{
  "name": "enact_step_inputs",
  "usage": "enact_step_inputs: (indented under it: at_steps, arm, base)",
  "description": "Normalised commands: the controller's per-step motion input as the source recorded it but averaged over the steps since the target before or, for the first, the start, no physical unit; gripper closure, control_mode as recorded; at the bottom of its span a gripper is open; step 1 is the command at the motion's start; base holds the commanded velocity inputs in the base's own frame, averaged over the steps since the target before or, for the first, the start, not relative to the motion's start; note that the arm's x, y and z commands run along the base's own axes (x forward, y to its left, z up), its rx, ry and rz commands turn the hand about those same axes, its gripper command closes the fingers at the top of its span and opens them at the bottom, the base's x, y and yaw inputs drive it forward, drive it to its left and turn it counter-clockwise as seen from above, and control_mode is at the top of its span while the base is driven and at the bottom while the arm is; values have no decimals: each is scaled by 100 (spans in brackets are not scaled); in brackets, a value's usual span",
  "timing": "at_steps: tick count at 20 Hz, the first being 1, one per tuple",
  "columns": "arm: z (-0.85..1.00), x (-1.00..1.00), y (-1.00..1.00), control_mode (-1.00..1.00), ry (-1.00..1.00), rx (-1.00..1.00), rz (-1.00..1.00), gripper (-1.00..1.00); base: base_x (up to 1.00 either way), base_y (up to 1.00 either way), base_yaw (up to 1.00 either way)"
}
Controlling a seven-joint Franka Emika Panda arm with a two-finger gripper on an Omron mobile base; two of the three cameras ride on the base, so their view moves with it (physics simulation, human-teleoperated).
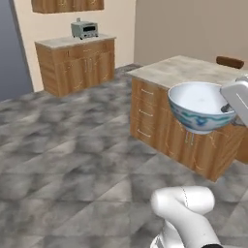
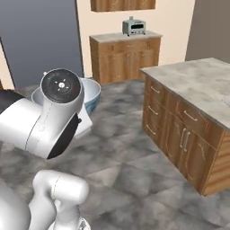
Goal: Move the bowls from the cabinet to the plates on the dining table.
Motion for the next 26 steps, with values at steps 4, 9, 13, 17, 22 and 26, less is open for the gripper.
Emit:
enact_step_inputs:
  at_steps: [4,9,13,17,22,26]
  arm:
    - [0,0,0,100,0,0,0,100]
    - [0,0,0,100,0,0,0,100]
    - [0,0,0,100,0,0,0,100]
    - [0,0,0,100,0,0,0,100]
    - [0,0,0,100,0,0,0,100]
    - [0,0,0,100,0,0,0,100]
  base:
    - [100,16,-41]
    - [100,1,-43]
    - [100,-9,-50]
    - [100,-7,-49]
    - [100,0,-42]
    - [100,11,-38]
